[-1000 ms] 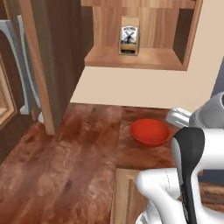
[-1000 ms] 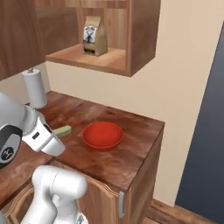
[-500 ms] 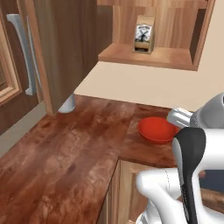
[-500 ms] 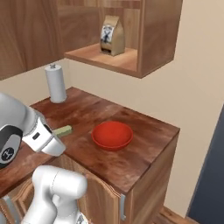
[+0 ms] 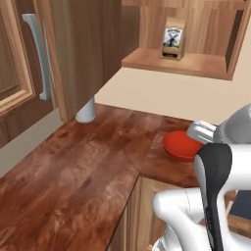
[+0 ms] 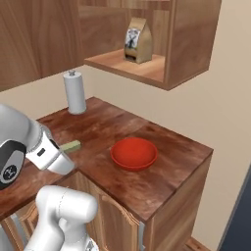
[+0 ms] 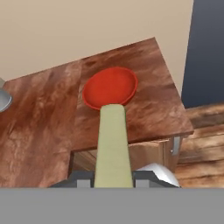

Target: Pick the egg and butter from the fridge and place them by the bowl for mixing.

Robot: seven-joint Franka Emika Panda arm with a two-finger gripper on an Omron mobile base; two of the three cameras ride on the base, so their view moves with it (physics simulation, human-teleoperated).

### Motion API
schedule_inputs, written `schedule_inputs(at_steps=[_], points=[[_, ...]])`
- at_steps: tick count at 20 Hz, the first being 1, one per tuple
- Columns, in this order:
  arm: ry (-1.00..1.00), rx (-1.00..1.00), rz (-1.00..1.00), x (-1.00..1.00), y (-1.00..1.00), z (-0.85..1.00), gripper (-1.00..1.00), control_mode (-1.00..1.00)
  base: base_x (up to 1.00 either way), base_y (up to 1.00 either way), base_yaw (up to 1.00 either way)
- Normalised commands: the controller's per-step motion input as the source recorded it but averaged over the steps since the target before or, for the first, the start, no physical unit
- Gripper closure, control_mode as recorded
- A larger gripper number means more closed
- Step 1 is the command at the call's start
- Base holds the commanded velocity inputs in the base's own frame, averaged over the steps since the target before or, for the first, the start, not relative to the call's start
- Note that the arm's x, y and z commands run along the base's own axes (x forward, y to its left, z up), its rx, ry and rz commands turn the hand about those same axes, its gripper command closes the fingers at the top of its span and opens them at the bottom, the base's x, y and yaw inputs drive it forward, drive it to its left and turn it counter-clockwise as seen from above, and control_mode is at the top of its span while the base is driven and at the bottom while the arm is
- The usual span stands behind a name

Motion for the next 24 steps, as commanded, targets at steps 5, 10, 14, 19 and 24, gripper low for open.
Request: schedule_inputs(at_steps=[5, 10, 14, 19, 24], points=[[0.03, 0.0, 0.01, 0.2, 0.11, -0.01, 1.0, -1.0, 0.8, 0.51, 0.02], [0.21, 0.0, 0.06, 1.0, 0.5, -0.1, 1.0, -1.0, 0.0, 0.0, 0.0], [0.26, 0.0, 0.13, 0.85, 0.37, -0.16, 1.0, -1.0, 0.0, 0.0, 0.0], [0.0, 0.0, 0.0, 0.0, 0.0, -0.01, 1.0, -1.0, 0.0, 0.0, 0.0], [-0.01, -0.01, 0.0, 0.06, 0.0, -0.52, 1.0, -1.0, 0.0, 0.0, 0.0]])
